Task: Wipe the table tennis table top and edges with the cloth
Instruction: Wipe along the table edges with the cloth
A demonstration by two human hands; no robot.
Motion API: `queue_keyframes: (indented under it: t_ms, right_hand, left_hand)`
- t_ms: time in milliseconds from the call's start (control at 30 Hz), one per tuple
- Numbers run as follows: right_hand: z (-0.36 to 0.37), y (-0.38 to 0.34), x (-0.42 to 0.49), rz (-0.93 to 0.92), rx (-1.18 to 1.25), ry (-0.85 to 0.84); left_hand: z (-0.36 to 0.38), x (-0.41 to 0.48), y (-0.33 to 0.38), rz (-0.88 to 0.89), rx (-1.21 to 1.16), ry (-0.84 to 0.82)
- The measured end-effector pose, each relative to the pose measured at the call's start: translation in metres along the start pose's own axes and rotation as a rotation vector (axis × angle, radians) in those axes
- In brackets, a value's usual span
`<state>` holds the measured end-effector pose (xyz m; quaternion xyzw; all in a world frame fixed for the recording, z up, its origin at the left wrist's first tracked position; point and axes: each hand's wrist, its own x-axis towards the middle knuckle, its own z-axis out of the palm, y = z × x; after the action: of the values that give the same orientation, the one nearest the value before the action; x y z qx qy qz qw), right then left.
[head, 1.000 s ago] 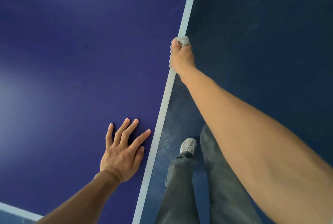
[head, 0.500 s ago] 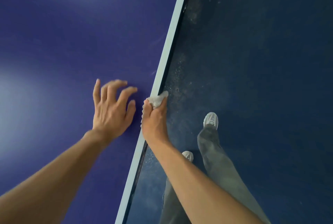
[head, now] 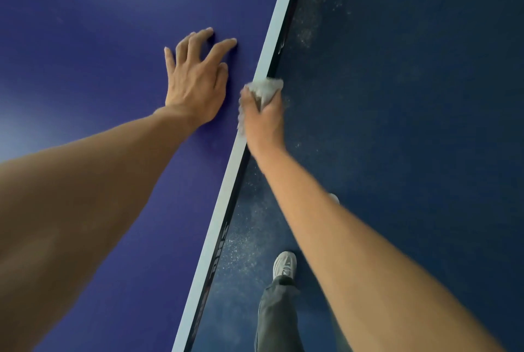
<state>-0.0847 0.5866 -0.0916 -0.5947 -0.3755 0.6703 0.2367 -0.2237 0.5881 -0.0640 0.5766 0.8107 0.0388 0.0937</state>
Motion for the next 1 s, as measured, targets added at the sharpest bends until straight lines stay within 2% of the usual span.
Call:
queue_keyframes:
  t_ms: [167, 267, 467, 533, 633, 733, 900, 1000]
  right_hand:
    - [0.006, 0.061, -0.087, 0.117, 0.113, -0.113]
    - [0.009, 0.058, -0.093, 0.19, 0.132, -0.112]
    - [0.007, -0.028, 0.039, 0.055, 0.125, 0.013]
    - [0.002, -0.07, 0.089, 0.017, 0.044, 0.074]
    - [-0.001, -0.098, 0.123, -0.017, 0.002, 0.097]
    - [0.004, -0.082, 0.104, -0.005, 0.01, 0.12]
    - [0.02, -0.02, 0.013, 0.089, 0.141, 0.11]
    - [0.021, -0.015, -0.005, 0.129, 0.127, 0.094]
  left_hand:
    - [0.012, -0.001, -0.006, -0.013, -0.048, 0.074]
    - [0.013, 0.0, -0.009, -0.019, -0.063, 0.092]
    - [0.015, 0.003, -0.012, -0.013, -0.067, 0.089]
    - [0.016, 0.003, -0.012, -0.009, -0.064, 0.095]
    - [0.017, 0.004, -0.012, -0.002, -0.059, 0.102]
    - [0.017, 0.004, -0.011, -0.001, -0.055, 0.102]
    - [0.014, 0.004, -0.008, -0.008, -0.057, 0.075]
    - [0.013, 0.006, -0.008, -0.008, -0.058, 0.067]
